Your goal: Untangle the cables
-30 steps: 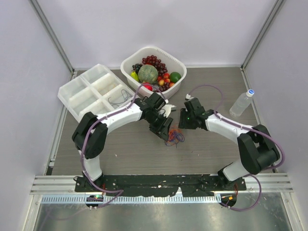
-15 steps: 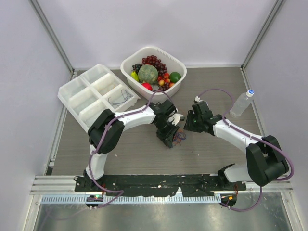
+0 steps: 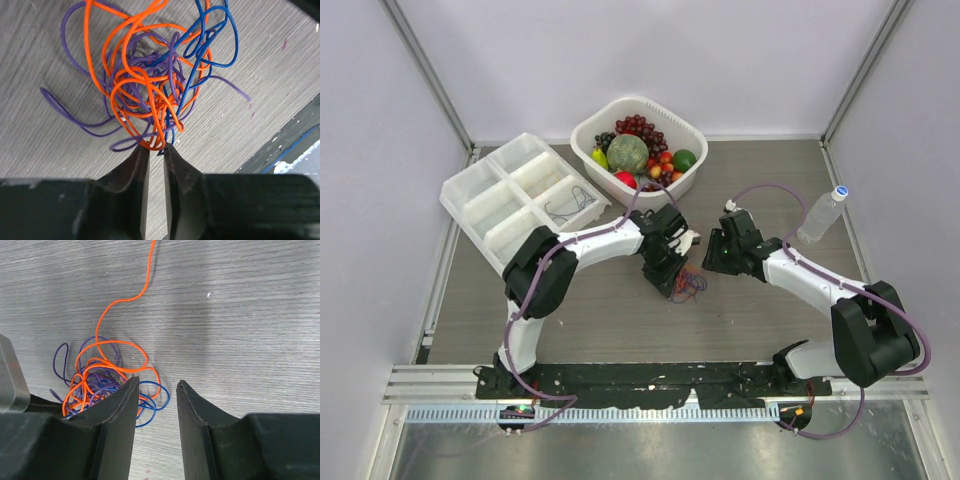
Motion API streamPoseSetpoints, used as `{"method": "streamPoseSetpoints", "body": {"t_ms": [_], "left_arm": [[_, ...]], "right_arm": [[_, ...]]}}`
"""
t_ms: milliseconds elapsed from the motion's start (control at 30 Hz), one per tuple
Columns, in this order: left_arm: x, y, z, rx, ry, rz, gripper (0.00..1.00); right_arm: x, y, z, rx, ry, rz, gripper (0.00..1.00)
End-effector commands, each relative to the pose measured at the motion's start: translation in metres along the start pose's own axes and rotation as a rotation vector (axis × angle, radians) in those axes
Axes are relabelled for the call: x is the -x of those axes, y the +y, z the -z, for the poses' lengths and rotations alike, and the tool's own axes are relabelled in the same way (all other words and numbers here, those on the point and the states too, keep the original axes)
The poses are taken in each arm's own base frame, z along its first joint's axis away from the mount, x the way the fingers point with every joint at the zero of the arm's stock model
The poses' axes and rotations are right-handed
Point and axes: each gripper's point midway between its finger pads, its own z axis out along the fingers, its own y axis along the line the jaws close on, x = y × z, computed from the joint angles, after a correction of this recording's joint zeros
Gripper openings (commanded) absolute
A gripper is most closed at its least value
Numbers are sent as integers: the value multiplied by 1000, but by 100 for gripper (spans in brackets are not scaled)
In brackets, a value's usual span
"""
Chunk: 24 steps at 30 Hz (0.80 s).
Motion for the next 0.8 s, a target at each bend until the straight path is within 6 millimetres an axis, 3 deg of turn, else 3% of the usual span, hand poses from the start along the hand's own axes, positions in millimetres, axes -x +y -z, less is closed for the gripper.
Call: {"method": "streamPoseSetpoints", "body": {"t_ms": [0,133,333,500,633,767], "left_arm": [[22,-4,12,9,-59,-38,15],[18,-5,28,26,-61,-60,0],[11,-12,62,47,-100,-83,0],[21,-33,91,-25,-205,-126,0],[30,-42,104,-57,-265,-156,0],[31,-37,105,-51,-267,-154,0]], "right_arm": [[12,16,6,60,-26,20,41],[14,33,8,124,-38,72,42],[12,85,17,314,-108,209,50],[7,122,23,473,-169,261,55],[3,134,28,547,-176,258,57],[4,126,30,515,-192,254,62]]}}
